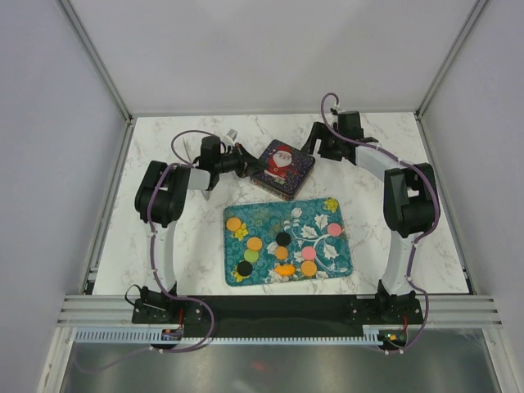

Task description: Pack the cookies

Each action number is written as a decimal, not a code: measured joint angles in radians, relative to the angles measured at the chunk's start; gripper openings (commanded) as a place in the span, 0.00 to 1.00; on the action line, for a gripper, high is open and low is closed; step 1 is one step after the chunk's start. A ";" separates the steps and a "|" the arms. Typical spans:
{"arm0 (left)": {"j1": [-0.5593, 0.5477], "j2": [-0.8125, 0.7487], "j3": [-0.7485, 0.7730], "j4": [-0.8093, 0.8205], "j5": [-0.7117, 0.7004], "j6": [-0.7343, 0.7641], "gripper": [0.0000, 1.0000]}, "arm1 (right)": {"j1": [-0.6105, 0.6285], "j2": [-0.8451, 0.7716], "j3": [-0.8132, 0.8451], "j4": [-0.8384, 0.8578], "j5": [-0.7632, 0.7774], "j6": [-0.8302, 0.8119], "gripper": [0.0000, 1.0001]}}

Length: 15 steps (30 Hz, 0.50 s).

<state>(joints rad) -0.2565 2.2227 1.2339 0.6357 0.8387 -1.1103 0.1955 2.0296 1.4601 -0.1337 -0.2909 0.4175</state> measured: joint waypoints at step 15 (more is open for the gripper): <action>0.000 -0.146 0.153 -0.351 -0.085 0.145 0.18 | -0.029 -0.154 -0.016 -0.003 0.023 0.031 0.90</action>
<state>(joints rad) -0.2565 2.0769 1.3865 0.2852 0.7532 -0.9653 0.1661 1.8751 1.4441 -0.1368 -0.2680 0.4488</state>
